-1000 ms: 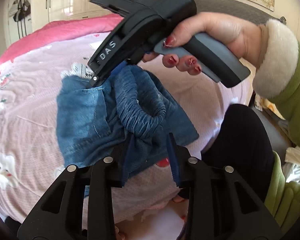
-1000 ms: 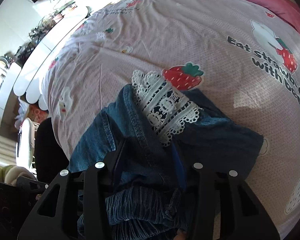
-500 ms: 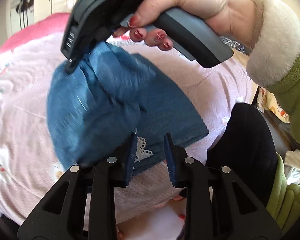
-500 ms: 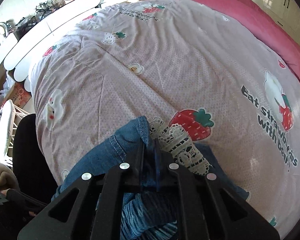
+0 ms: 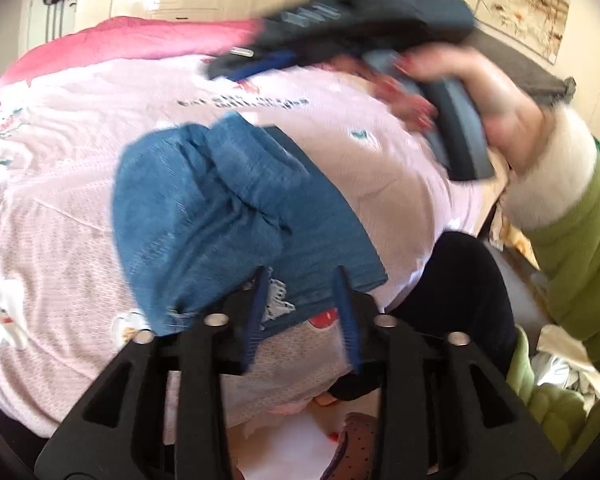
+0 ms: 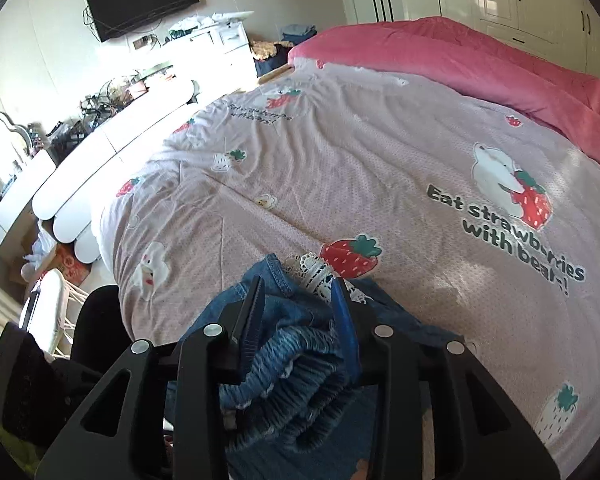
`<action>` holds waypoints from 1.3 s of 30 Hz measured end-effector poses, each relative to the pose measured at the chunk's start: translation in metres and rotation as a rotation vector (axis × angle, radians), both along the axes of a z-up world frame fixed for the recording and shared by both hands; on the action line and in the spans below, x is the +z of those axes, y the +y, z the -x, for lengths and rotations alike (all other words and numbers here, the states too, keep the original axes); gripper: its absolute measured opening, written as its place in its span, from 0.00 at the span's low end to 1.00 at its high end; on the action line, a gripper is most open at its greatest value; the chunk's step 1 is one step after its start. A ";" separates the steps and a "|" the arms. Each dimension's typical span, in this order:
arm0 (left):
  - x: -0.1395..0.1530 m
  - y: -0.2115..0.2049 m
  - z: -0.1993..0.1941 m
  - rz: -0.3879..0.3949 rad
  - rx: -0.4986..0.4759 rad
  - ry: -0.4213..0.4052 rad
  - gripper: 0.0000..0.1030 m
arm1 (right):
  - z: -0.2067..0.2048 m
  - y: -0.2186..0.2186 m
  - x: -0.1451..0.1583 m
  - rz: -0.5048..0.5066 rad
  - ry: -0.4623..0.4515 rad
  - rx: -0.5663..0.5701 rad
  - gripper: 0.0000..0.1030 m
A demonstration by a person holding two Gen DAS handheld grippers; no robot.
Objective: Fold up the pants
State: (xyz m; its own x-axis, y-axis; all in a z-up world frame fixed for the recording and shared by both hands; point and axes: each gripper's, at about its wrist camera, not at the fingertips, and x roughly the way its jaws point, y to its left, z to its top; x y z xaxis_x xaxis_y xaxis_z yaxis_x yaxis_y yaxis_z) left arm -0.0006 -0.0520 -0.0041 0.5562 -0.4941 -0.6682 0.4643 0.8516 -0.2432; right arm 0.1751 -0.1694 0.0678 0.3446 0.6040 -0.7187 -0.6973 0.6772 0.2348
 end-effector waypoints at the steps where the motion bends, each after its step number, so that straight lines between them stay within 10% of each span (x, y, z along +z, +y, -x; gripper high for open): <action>1: 0.004 0.005 -0.001 0.005 0.014 -0.001 0.38 | 0.006 -0.006 0.001 -0.011 -0.003 -0.001 0.32; 13: 0.044 0.074 -0.015 -0.037 0.235 -0.067 0.62 | 0.086 -0.020 -0.006 -0.076 -0.021 0.110 0.32; 20: 0.050 0.074 -0.058 -0.010 0.268 -0.008 0.62 | 0.092 0.009 -0.028 0.035 -0.023 0.154 0.31; 22: 0.043 0.061 -0.071 -0.004 0.244 0.011 0.62 | 0.091 0.008 -0.038 0.070 -0.002 0.146 0.06; 29: 0.007 0.022 -0.104 -0.111 0.165 0.079 0.40 | 0.101 -0.014 -0.048 0.089 0.029 0.126 0.05; 39: -0.018 0.020 -0.115 -0.137 0.152 0.101 0.40 | 0.095 -0.032 -0.083 0.060 0.119 0.051 0.05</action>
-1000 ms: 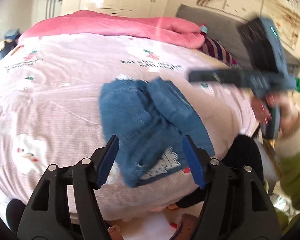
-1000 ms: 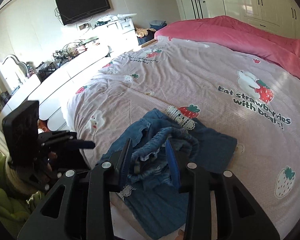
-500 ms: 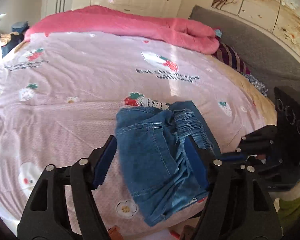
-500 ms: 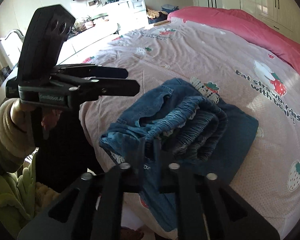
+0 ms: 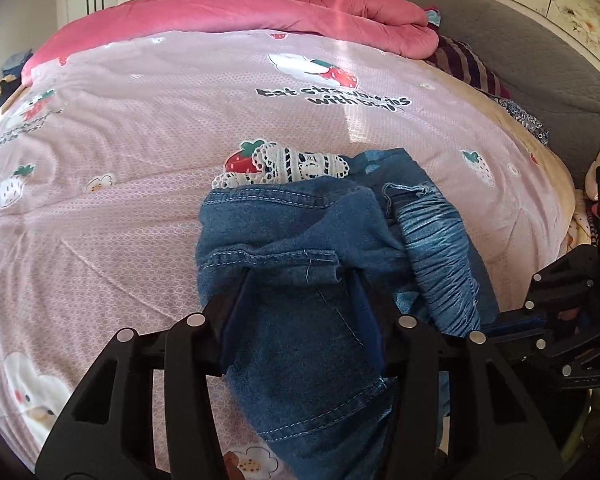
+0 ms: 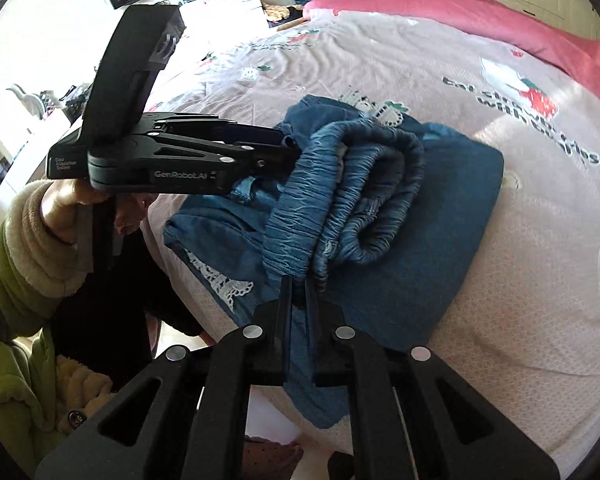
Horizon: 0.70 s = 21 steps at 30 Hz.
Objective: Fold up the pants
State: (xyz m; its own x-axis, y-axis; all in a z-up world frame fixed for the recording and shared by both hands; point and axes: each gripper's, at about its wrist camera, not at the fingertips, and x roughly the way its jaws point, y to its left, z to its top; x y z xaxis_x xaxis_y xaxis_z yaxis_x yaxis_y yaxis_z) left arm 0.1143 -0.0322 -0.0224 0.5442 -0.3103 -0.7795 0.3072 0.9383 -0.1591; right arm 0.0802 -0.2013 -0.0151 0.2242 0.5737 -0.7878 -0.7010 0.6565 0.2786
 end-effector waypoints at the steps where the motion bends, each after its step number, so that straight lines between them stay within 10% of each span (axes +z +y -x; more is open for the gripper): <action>1: 0.000 0.000 0.000 -0.001 0.000 -0.001 0.40 | -0.001 0.000 -0.002 -0.001 0.004 -0.006 0.05; 21: 0.003 -0.009 0.007 -0.038 0.028 -0.036 0.40 | 0.004 0.009 -0.012 0.064 -0.023 -0.071 0.07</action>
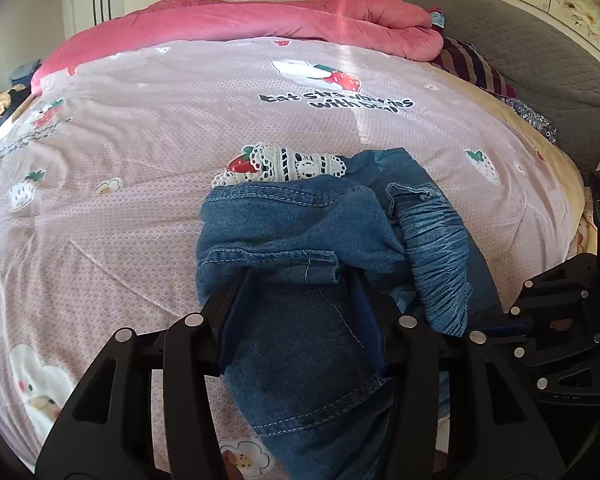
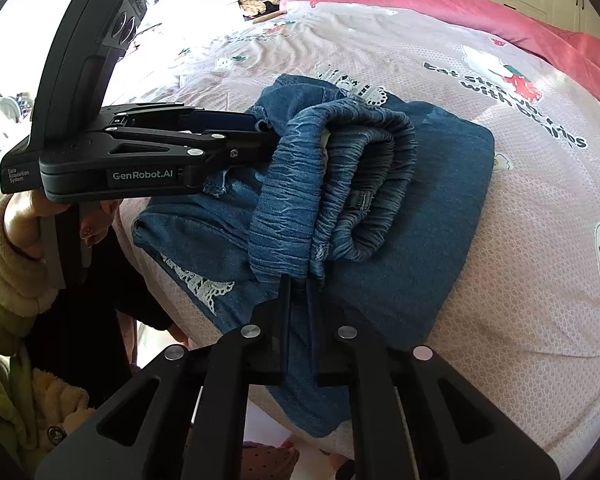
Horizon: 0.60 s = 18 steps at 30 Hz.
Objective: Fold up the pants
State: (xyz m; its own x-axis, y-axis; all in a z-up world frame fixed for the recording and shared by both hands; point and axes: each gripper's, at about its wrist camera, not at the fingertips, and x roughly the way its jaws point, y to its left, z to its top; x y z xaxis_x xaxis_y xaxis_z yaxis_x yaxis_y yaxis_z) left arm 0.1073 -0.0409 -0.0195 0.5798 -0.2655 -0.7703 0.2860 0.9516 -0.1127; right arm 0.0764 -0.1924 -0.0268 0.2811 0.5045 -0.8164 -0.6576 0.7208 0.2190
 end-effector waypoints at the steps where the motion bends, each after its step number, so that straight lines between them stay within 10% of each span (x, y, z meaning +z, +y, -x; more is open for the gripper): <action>1: 0.000 0.000 0.000 0.002 0.001 0.000 0.42 | 0.001 -0.001 0.001 -0.007 0.001 -0.004 0.07; 9: 0.005 -0.002 0.004 0.016 -0.006 -0.008 0.53 | 0.008 -0.011 0.018 -0.093 -0.012 -0.022 0.09; 18: 0.021 0.004 0.013 0.027 0.020 -0.068 0.70 | 0.002 -0.041 0.033 -0.191 -0.040 -0.155 0.42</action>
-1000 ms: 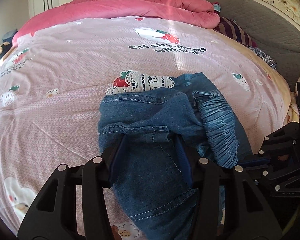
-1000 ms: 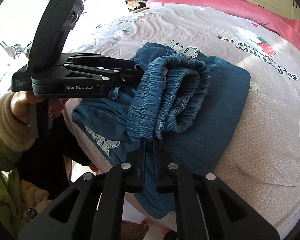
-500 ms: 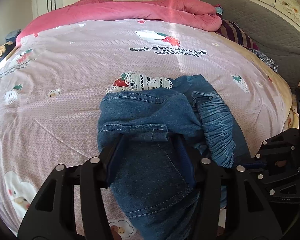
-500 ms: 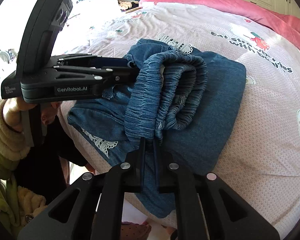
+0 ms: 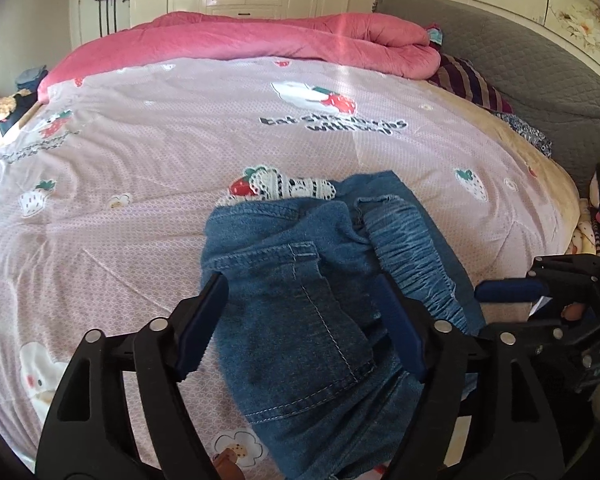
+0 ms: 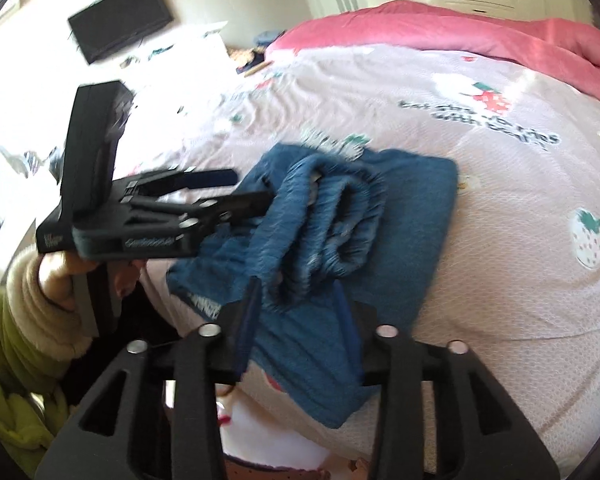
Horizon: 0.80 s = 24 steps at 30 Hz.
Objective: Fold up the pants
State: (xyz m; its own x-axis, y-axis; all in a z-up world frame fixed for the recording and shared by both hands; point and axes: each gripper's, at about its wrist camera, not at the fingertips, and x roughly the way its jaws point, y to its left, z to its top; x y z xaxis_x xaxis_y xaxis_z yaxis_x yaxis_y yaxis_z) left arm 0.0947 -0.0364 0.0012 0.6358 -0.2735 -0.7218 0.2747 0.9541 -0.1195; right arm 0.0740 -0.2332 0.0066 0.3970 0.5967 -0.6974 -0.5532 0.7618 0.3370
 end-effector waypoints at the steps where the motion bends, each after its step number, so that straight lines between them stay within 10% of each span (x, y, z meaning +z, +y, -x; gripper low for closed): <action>1: 0.002 0.002 0.000 -0.002 0.009 -0.010 0.72 | -0.002 -0.004 0.000 -0.003 0.000 -0.023 0.46; 5: 0.001 0.014 -0.002 0.001 0.049 -0.008 0.80 | -0.013 -0.017 -0.003 0.031 -0.007 -0.112 0.60; 15: -0.027 0.021 -0.008 0.010 0.067 0.108 0.85 | -0.040 -0.029 -0.027 0.093 0.059 -0.238 0.61; 24: -0.042 0.021 -0.011 0.069 0.061 0.175 0.85 | -0.051 -0.010 -0.040 0.099 0.102 -0.216 0.42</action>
